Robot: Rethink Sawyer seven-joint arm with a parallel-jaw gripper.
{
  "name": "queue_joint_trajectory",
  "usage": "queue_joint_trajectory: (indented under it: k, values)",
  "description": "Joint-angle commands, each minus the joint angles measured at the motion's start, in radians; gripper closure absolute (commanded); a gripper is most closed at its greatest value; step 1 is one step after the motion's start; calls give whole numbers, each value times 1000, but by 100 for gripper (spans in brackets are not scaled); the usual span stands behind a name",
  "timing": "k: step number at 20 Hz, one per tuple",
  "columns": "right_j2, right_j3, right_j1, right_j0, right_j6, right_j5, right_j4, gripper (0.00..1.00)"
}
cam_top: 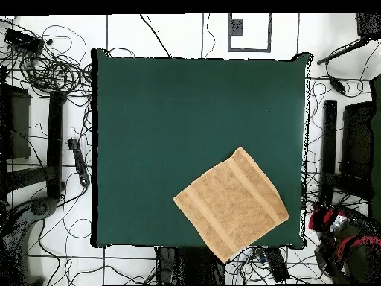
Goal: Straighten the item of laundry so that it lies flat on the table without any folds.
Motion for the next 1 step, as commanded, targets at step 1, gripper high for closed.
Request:
queue_joint_trajectory:
  k: [1]
  values:
    - [110, 148, 7, 8, -186, -18, 34, 0]
